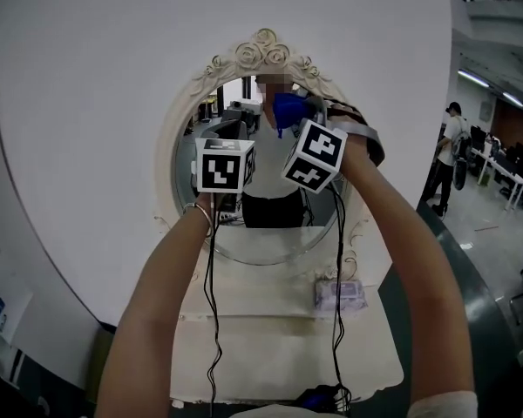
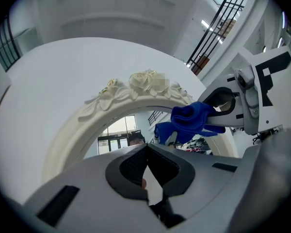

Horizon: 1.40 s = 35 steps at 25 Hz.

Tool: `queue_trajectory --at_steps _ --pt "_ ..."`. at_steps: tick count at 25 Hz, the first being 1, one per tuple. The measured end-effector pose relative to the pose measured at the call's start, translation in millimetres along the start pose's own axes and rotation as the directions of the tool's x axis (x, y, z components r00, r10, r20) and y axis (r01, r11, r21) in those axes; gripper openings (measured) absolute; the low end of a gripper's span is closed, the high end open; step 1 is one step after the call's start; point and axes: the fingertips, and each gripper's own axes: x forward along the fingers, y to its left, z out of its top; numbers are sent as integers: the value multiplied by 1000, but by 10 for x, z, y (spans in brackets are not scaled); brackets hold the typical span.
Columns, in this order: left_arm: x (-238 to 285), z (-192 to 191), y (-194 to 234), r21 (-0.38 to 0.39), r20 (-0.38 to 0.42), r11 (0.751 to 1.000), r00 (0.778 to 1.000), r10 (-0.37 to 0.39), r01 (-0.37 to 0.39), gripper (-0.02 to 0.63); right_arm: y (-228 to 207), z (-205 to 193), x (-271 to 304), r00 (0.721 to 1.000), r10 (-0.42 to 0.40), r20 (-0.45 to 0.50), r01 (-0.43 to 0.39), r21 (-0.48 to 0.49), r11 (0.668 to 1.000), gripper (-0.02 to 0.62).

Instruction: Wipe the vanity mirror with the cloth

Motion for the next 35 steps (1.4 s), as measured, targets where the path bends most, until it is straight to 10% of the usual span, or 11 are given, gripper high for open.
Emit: queue_trajectory --at_steps 10,35 --pt "201 152 -214 -9 13 999 999 -48 48 6 -168 -6 121 1000 -23 -3 23 -117 993 66" --pt "173 -1042 -907 -114 -136 982 977 -166 151 6 809 -794 -10 990 98 -100 -107 -89 990 66"
